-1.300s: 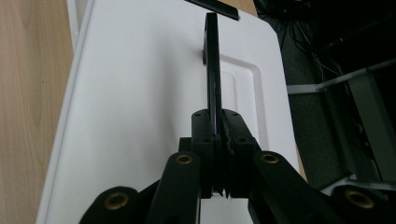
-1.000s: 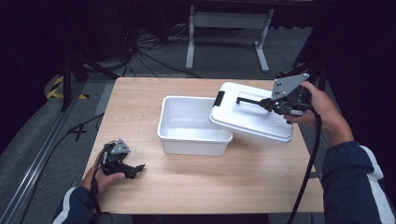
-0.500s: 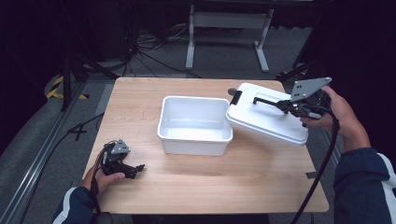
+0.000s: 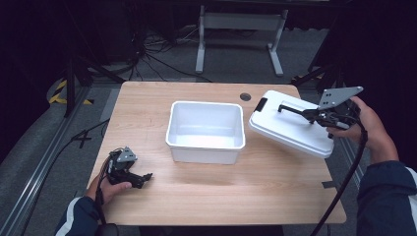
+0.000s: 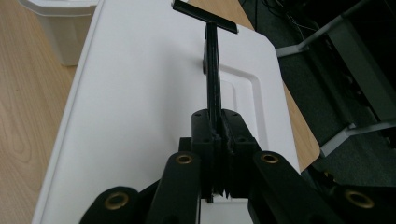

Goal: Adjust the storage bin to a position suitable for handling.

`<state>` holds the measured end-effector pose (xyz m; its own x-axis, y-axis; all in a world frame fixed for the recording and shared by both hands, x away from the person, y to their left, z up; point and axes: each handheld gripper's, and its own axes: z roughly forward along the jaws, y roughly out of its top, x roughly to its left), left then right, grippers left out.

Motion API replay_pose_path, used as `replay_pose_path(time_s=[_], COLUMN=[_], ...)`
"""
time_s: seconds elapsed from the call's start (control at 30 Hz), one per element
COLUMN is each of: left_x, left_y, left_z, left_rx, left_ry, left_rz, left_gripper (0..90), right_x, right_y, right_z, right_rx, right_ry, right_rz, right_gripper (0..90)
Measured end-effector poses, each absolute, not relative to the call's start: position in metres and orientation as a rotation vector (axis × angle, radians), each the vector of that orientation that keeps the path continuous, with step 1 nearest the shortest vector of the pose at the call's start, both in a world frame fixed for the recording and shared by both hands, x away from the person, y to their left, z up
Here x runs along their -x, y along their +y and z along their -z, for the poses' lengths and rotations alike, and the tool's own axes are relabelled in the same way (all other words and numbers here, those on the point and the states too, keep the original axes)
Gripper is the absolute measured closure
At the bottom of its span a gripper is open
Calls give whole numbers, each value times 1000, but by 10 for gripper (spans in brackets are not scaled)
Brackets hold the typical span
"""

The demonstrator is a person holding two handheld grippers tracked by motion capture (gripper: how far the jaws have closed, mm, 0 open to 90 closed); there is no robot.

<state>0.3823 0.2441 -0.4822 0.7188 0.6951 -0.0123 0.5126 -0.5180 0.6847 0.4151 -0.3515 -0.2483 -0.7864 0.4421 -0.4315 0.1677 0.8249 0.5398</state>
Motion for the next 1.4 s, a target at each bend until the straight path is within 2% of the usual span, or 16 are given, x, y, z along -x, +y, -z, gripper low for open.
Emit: replay_pose_path(time_s=[1.4], left_x=[-382], left_y=[244], left_z=[482], left_rx=[-2237], left_ry=[911], left_rz=[-344], left_gripper=[5], right_x=[-454], right_y=[-346], right_z=[354], right_rx=[-593], right_ry=[2594], right_rz=[-682], right_gripper=[850])
